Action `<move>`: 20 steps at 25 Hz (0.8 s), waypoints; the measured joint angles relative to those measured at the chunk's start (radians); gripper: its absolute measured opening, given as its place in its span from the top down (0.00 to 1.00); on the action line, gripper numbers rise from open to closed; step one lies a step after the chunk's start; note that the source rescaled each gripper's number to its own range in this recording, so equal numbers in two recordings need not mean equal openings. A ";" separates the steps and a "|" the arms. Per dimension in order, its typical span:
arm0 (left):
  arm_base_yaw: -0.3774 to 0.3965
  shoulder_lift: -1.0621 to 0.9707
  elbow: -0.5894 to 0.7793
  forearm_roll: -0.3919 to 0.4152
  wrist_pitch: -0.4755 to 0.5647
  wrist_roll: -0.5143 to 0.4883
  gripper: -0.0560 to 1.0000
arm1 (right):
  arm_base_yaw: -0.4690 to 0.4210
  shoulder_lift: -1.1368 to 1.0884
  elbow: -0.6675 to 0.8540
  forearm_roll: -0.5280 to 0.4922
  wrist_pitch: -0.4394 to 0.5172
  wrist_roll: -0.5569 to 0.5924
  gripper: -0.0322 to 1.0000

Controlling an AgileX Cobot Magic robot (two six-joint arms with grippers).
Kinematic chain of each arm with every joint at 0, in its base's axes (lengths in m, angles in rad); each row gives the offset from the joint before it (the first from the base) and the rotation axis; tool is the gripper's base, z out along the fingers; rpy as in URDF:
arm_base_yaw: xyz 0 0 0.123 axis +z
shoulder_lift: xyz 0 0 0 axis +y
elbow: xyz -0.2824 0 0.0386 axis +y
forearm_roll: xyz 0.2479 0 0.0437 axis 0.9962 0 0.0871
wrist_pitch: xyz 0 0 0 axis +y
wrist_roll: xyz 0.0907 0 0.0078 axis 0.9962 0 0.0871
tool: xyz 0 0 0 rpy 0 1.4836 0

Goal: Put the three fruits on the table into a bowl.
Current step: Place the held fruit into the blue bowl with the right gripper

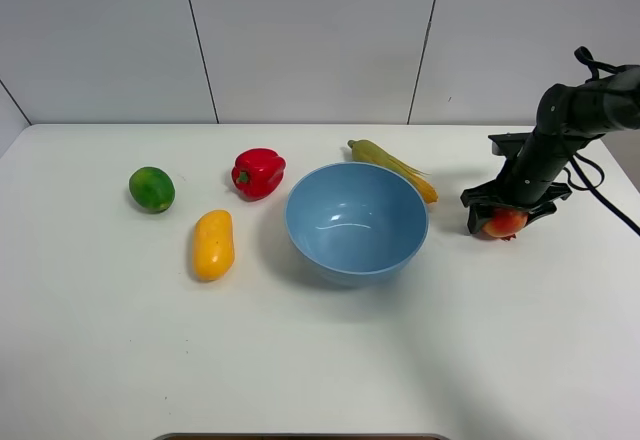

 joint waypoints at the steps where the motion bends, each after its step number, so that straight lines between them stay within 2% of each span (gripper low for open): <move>1: 0.000 0.000 0.000 0.000 0.000 0.000 0.00 | 0.000 0.000 0.000 0.000 0.000 0.000 0.97; 9: 0.000 0.000 0.000 0.000 0.000 0.000 0.00 | 0.000 -0.015 0.000 0.000 0.000 0.000 0.97; 20: 0.000 0.000 0.000 0.000 0.000 0.000 0.00 | 0.017 -0.213 0.000 0.034 0.030 0.000 0.97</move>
